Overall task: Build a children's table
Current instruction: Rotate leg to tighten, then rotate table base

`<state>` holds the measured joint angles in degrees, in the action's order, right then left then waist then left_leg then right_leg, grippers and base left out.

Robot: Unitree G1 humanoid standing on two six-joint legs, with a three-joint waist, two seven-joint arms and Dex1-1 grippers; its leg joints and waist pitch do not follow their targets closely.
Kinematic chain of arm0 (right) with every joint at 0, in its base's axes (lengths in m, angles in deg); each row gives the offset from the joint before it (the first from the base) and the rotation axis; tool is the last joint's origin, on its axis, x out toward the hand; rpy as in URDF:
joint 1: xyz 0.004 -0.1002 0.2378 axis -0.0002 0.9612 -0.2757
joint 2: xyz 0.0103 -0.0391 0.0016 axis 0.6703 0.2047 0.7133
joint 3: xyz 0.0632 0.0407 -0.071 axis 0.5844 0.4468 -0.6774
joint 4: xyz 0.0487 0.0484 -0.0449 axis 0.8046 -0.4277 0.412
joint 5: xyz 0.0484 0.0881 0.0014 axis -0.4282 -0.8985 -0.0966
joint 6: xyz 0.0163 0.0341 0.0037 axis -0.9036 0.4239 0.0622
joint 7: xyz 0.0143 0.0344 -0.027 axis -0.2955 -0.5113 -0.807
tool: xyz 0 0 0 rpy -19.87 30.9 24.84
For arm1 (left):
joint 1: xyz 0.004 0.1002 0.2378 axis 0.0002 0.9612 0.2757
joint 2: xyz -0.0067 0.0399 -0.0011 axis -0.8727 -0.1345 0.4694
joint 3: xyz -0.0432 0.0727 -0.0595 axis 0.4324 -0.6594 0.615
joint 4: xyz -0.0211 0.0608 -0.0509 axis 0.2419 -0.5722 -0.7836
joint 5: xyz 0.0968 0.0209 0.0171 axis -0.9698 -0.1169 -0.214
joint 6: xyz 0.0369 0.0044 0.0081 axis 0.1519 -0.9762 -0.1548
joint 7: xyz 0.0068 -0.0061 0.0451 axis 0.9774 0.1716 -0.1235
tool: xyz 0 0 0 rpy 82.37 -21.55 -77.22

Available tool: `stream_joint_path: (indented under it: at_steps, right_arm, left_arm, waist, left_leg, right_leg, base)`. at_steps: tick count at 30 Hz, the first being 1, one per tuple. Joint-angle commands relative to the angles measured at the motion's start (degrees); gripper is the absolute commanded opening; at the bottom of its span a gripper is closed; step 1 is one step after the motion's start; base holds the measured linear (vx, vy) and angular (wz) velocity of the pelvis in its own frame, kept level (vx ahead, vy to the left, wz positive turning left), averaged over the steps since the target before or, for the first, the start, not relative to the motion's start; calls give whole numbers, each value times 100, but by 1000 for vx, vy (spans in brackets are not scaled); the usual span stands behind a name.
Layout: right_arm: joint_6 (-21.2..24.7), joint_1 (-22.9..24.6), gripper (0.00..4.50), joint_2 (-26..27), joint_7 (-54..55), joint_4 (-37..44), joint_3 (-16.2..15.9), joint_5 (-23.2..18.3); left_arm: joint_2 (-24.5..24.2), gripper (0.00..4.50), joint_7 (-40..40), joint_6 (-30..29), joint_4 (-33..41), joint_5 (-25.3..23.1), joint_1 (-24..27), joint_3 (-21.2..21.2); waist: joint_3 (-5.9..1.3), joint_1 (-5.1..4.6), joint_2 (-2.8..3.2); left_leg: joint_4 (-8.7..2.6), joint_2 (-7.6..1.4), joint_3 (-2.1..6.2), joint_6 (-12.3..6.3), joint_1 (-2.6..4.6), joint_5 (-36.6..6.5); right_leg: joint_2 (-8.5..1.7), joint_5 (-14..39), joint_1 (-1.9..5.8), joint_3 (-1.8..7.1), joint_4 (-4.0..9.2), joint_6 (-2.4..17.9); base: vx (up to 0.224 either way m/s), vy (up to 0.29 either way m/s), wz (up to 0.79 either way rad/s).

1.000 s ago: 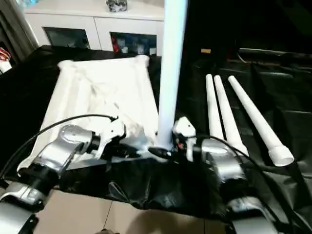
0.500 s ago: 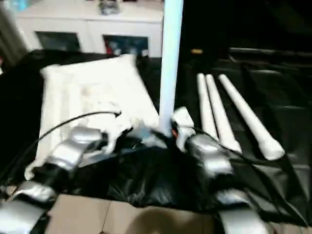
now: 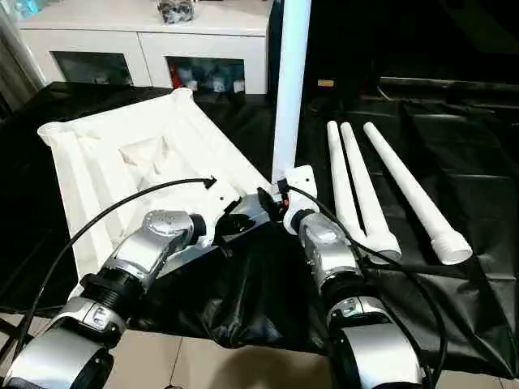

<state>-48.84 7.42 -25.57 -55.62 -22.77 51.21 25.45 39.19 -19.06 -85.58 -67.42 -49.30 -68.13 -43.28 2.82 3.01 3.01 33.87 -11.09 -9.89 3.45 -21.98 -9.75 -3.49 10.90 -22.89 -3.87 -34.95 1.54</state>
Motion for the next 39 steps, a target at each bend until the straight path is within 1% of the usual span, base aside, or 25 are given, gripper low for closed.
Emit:
stream_joint_path:
  at_steps: [1, 4, 5, 8, 9, 13, 14, 15, 17, 18, 19, 21, 22, 26, 27, 28, 29, 30, 31, 32, 34, 36, 37, 38, 39]
  right_arm:
    - [44, 83, 360, 235, -267, -91, -278, 56]
    - [-57, 301, 366, -70, -602, 340, -311, 77]
    - [-64, 376, 368, -163, -683, 469, -327, 91]
    - [-28, 613, 368, -461, -936, 879, -277, 36]
    - [-33, 686, 368, -574, -1012, 1005, -215, -24]
    - [85, 929, 368, -945, -1320, 1476, -80, -204]
    - [103, 959, 368, -982, -1361, 1532, -76, -217]
    - [187, 1064, 368, -1095, -1524, 1780, -81, -284]
    - [354, 1186, 368, -1222, -1757, 2116, -79, -393]
    - [417, 1230, 368, -1263, -1841, 2248, -74, -434]
    - [528, 1303, 368, -1336, -2008, 2497, -65, -525]
    - [683, 1394, 368, -1414, -2178, 2773, -73, -612]
    - [683, 1394, 368, -1414, -2178, 2773, -73, -612]
    - [1103, 1670, 368, -1598, -2663, 3355, -390, -691]
    - [1233, 1771, 368, -1617, -2774, 3563, -541, -674]
    - [1318, 1838, 368, -1625, -2840, 3702, -639, -660]
    - [1341, 1849, 368, -1612, -2832, 3721, -688, -620]
    - [1397, 1852, 368, -1538, -2732, 3707, -854, -426]
    - [1418, 1837, 368, -1507, -2666, 3678, -900, -346]
    - [1418, 1837, 368, -1507, -2666, 3678, -900, -346]
    - [1463, 1717, 368, -1384, -2433, 3447, -952, -176]
    - [1561, 1626, 368, -1337, -2262, 3303, -988, -68]
    - [1594, 1572, 368, -1314, -2206, 3229, -996, -47]
    - [1627, 1542, 368, -1300, -2189, 3191, -1000, -51]
    - [1660, 1520, 349, -1292, -2182, 3172, -1010, -58]
  left_arm:
    - [274, 0, -100, 412, 32, 105, -185, -71]
    - [285, 28, -154, 468, -190, 117, -255, 16]
    - [306, 56, -191, 446, -260, 167, -284, 93]
    - [314, 64, -373, 503, -408, 189, -362, 232]
    - [288, 84, -447, 602, -441, 145, -378, 229]
    - [171, 101, -478, 788, -357, 193, -332, 342]
    - [155, 101, -468, 797, -328, 211, -315, 363]
    - [74, 101, -526, 869, -214, 250, -246, 465]
    - [-67, 101, -580, 814, 39, 337, -122, 635]
    - [-148, 101, -604, 760, 193, 357, -53, 698]
    - [-347, 101, -599, 626, 498, 395, 83, 818]
    - [-597, 101, -569, 507, 827, 388, 239, 904]
    - [-597, 101, -569, 507, 827, 388, 239, 904]
    - [-1208, 101, -440, 30, 1647, 335, 573, 1111]
    - [-1408, 101, -462, -234, 1944, 335, 679, 1260]
    - [-1538, 101, -489, -411, 2137, 337, 747, 1356]
    - [-1619, 101, -520, -480, 2201, 323, 792, 1410]
    - [-1956, 101, -649, -694, 2393, 205, 973, 1583]
    - [-2085, 101, -700, -753, 2449, 145, 1047, 1618]
    - [-2085, 101, -700, -753, 2449, 145, 1047, 1618]
    - [-2432, 101, -867, -905, 2438, -84, 1235, 1678]
    - [-2642, 101, -1010, -1055, 2475, -273, 1343, 1680]
    - [-2717, 84, -1054, -1201, 2538, -307, 1401, 1724]
    - [-2763, 73, -1053, -1302, 2583, -321, 1441, 1739]
    - [-2807, 65, -1042, -1402, 2632, -337, 1482, 1741]
  waist:
    - [-372, -5, -20]
    - [-368, 18, -17]
    - [-377, 33, -6]
    - [-392, 73, -25]
    - [-404, 67, -34]
    - [-398, 77, -129]
    - [-393, 85, -116]
    - [-383, 74, -166]
    - [-375, 97, -142]
    - [-368, 92, -211]
    - [-379, 98, -168]
    - [-362, 87, -219]
    - [-362, 79, -205]
    - [-349, 95, -195]
    - [-350, 91, -215]
    - [-346, 91, -192]
    - [-334, 90, -186]
    - [-334, 79, -184]
    - [-317, 35, -201]
    - [-317, 42, -189]
    - [-293, 39, -195]
    - [-301, 46, -188]
    - [-317, 54, -156]
    - [-309, 56, -161]
    - [-318, 74, -157]
  left_leg:
    - [-382, -197, 67, -362, 77, -1281]
    - [-360, -181, 48, -442, 83, -1250]
    - [-350, -182, 44, -458, 92, -1222]
    - [-330, -180, 48, -577, 52, -1007]
    - [-325, -179, 58, -628, 39, -946]
    - [-299, -166, 44, -799, 23, -772]
    - [-301, -169, 42, -808, 28, -778]
    - [-301, -157, 31, -809, 20, -808]
    - [-310, -182, 40, -784, 32, -839]
    - [-318, -186, 42, -789, 19, -841]
    - [-316, -197, 47, -776, 28, -806]
    - [-331, -211, 51, -776, 18, -787]
    - [-328, -212, 46, -756, 37, -802]
    - [-346, -236, 49, -657, 54, -807]
    - [-349, -239, 45, -627, 63, -801]
    - [-354, -246, 53, -592, 62, -800]
    - [-361, -247, 49, -581, 67, -843]
    - [-368, -239, 60, -507, 65, -922]
    - [-374, -217, 55, -475, 44, -955]
    - [-375, -225, 60, -423, 71, -1016]
    - [-387, -212, 52, -317, 84, -1186]
    - [-401, -218, 61, -242, 94, -1177]
    - [-395, -228, 70, -198, 111, -1156]
    - [-395, -220, 61, -204, 112, -1160]
    - [-389, -220, 61, -196, 117, -1128]
  right_leg:
    - [-461, 996, 303, 250, 469, 1289]
    - [-455, 939, 309, 255, 481, 1270]
    - [-459, 922, 305, 258, 478, 1269]
    - [-460, 665, 343, 247, 453, 1292]
    - [-456, 587, 349, 238, 440, 1280]
    - [-459, 601, 360, 229, 435, 1280]
    - [-459, 647, 350, 229, 439, 1274]
    - [-445, 759, 343, 223, 459, 1244]
    - [-459, 916, 332, 228, 454, 1197]
    - [-456, 967, 339, 222, 448, 1174]
    - [-462, 956, 325, 225, 438, 1173]
    - [-456, 942, 317, 228, 416, 1159]
    - [-454, 989, 295, 233, 422, 1145]
    - [-441, 893, 278, 247, 404, 1170]
    - [-432, 807, 269, 247, 393, 1204]
    - [-433, 718, 273, 247, 366, 1244]
    - [-433, 750, 263, 251, 384, 1233]
    - [-436, 834, 270, 245, 370, 1239]
    - [-425, 916, 262, 244, 400, 1210]
    - [-430, 1009, 251, 246, 398, 1201]
    - [-428, 1356, 239, 264, 440, 1111]
    - [-413, 1323, 230, 269, 421, 1064]
    - [-425, 1206, 220, 276, 396, 1105]
    - [-417, 1167, 215, 278, 413, 1111]
    - [-421, 1042, 222, 283, 394, 1144]
  base:
    - [0, 0, 0]
    - [0, 0, 0]
    - [0, 0, 0]
    - [0, 0, 0]
    - [0, 0, 0]
    - [0, 0, 0]
    - [0, 0, 0]
    - [0, 0, 0]
    - [0, 0, 0]
    - [0, 0, 0]
    - [0, 0, 0]
    - [0, 0, 0]
    - [0, 0, 0]
    - [0, 0, 0]
    - [0, 0, 0]
    - [0, 0, 0]
    - [0, 0, 0]
    - [0, 0, 0]
    - [0, 0, 0]
    - [0, 0, 0]
    - [0, 0, 0]
    - [0, 0, 0]
    - [0, 0, 0]
    - [0, 0, 0]
    - [0, 0, 0]
